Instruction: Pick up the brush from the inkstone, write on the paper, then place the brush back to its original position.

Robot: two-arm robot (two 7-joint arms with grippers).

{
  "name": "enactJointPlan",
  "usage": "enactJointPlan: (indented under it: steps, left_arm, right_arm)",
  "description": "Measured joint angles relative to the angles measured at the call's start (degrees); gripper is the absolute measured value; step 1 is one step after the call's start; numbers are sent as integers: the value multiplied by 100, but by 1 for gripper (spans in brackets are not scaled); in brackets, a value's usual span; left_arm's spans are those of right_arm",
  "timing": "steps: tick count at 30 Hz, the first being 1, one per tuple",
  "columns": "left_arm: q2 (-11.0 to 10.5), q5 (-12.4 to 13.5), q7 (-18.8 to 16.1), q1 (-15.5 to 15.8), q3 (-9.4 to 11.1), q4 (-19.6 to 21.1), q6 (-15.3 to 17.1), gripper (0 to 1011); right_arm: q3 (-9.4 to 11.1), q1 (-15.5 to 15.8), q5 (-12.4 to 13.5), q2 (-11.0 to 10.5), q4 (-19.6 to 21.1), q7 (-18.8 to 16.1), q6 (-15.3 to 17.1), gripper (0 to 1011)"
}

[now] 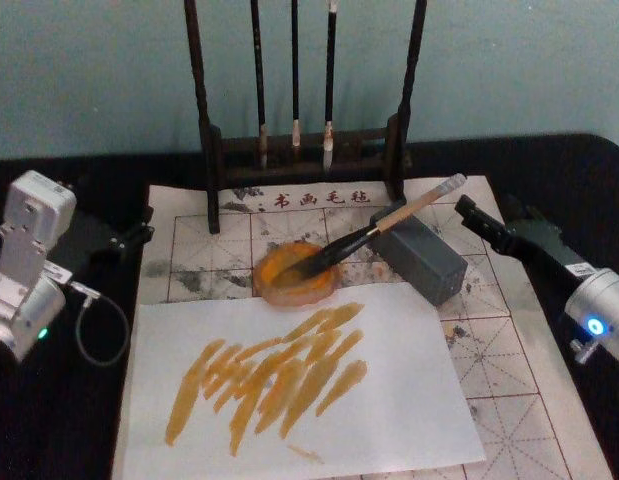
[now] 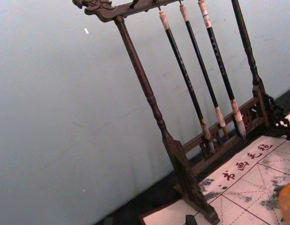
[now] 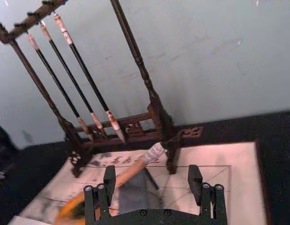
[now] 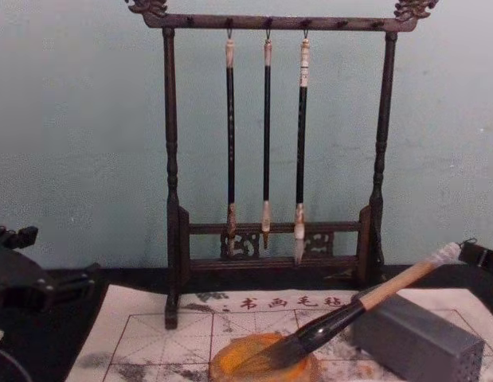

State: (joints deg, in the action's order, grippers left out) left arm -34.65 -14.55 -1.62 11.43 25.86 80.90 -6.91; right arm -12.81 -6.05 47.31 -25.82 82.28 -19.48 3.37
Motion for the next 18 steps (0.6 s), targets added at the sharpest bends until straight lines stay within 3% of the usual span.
enactJointPlan:
  steps: [1, 2, 4, 18]
  left_arm:
    - [0, 0, 0, 0, 0, 0, 0, 1001]
    - [0, 0, 0, 0, 0, 0, 0, 1001]
    - [0, 0, 0, 0, 0, 0, 0, 1001]
    - [0, 0, 0, 0, 0, 0, 0, 1001]
  right_arm:
    - [20, -33, 161, 38, -56, -78, 91, 1000]
    - [20, -33, 161, 38, -56, -78, 91, 1000]
    - [57, -115, 493, 109, -202, -211, 256, 1000]
    - [127, -564, 1670, 420, -942, -684, 822, 1000]
